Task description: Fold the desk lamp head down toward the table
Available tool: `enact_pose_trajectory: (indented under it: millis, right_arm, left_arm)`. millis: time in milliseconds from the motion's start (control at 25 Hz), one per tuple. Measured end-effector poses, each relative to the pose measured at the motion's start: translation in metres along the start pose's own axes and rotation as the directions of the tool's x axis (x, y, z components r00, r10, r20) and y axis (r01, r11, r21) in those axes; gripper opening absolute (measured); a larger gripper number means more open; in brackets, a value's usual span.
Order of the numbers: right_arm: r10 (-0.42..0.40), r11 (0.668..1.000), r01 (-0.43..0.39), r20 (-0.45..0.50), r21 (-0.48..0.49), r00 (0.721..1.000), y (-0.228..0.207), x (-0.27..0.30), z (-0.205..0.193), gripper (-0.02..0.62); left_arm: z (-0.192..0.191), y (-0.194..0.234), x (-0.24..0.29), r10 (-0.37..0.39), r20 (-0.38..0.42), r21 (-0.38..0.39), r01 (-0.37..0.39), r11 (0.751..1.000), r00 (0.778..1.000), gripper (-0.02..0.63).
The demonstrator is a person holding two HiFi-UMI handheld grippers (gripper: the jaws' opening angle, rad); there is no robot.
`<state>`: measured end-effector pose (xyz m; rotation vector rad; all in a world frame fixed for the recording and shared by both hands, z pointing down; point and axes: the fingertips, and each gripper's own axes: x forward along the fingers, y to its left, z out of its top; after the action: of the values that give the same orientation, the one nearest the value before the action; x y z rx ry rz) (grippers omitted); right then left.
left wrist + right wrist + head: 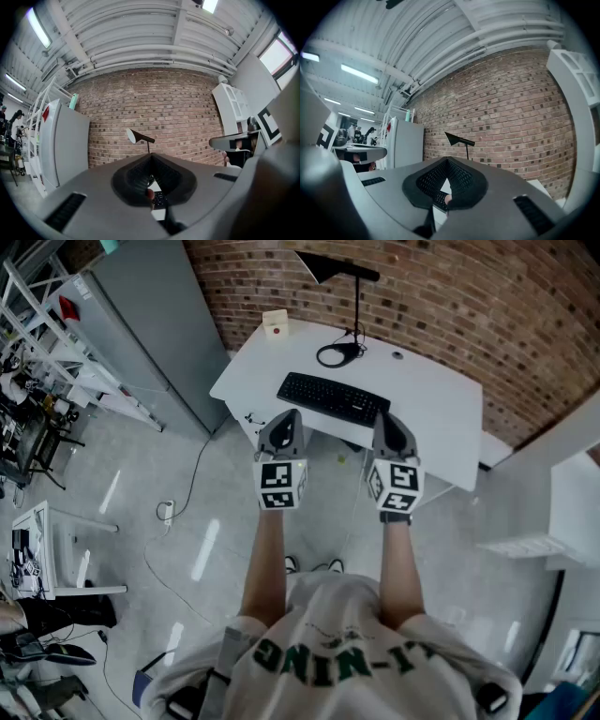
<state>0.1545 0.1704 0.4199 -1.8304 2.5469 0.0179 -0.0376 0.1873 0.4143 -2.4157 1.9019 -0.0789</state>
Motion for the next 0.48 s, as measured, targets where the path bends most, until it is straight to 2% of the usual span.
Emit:
enact_pose_trajectory:
  millis: [240, 480]
  right_arm:
    - [0.034, 0.999, -0.034, 0.003, 0.016, 0.999, -0.007, -0.011, -0.010, -0.006]
    - [0.067, 0.997, -0.066, -0.016, 0.034, 0.998, 0.001, 0.002, -0.022, -0.007]
  left_arm:
    - [-0.005, -0.019, -0.012, 0.019, -0.015, 0.008, -0.018, 1.000, 1.000, -0.008]
    - [-0.017, -0.016, -0.005, 0.021, -0.036, -0.005, -0.022, 1.000, 0.999, -0.008]
